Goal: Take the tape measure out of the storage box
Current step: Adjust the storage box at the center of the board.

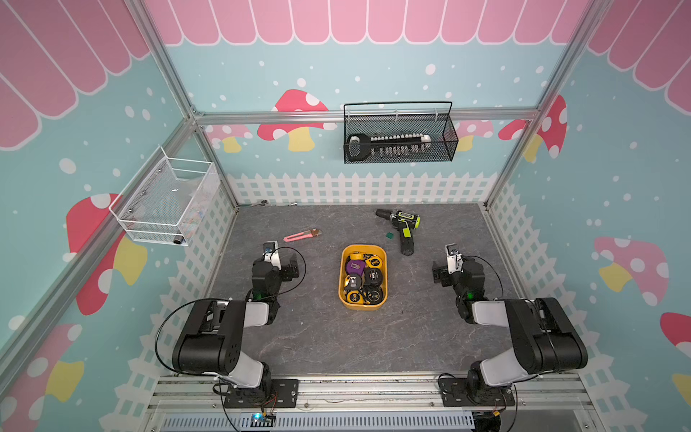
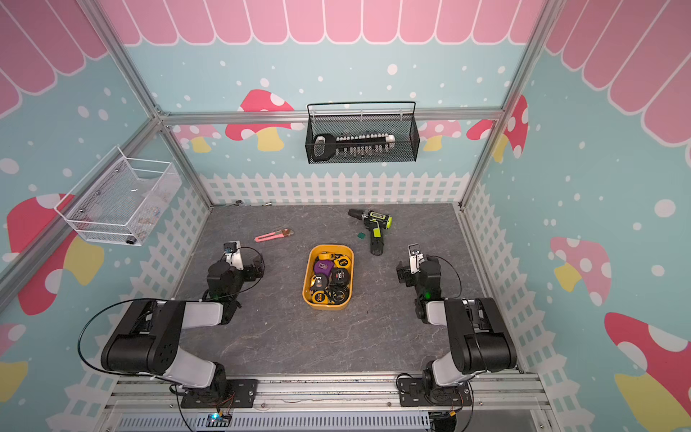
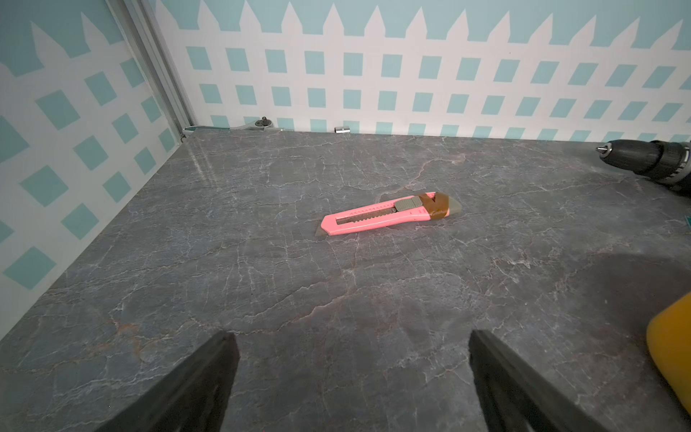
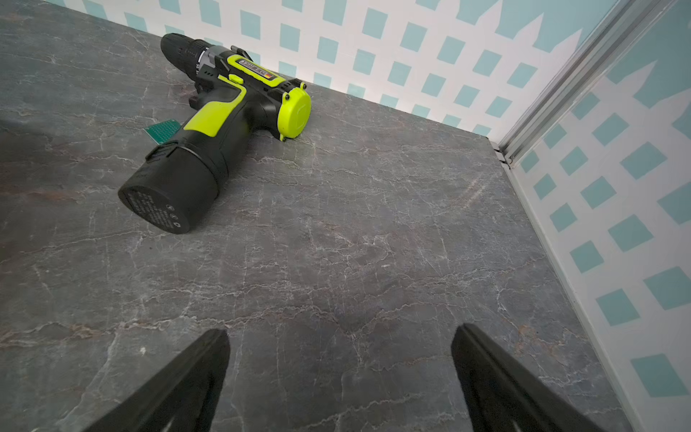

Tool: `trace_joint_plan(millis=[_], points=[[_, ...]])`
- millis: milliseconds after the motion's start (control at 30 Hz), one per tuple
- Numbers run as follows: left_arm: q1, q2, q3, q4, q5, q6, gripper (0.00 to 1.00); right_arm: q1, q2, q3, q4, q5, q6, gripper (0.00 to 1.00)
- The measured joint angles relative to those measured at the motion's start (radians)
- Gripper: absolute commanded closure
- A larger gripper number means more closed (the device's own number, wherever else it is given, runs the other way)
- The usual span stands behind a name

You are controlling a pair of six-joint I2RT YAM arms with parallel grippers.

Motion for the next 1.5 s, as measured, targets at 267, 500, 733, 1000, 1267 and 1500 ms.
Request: trace_joint_plan(millis=[267,500,733,1000,1267,1500], points=[[0.0,0.0,0.0,0.0,0.0,0.0,0.01,0.0,0.0,0.0,0.0,0.0,0.0,0.01],[0.0,0.0,0.0,0.0,0.0,0.0,0.01,0.0,0.0,0.0,0.0,0.0,0.0,0.01],[0.0,-0.027,0.031,-0.101,0.003,0.001,0.01,0.0,-0.027,0.017,-0.074,0.005,0.0,0.01],[-0.034,-0.144,0.517,-0.723,0.135,-0.063,0.02,0.005,-0.12,0.533,-0.745,-0.07,0.082,0.03],[-0.319,0.027,0.789,-1.201,0.179,-0.157,0.08,0.122,-0.052,0.765,-1.151,-0.224,0.188,0.03],[-0.418,0.182,0.856,-1.446,0.168,-0.211,0.25,0.29,0.071,0.875,-1.331,-0.279,0.211,0.03]])
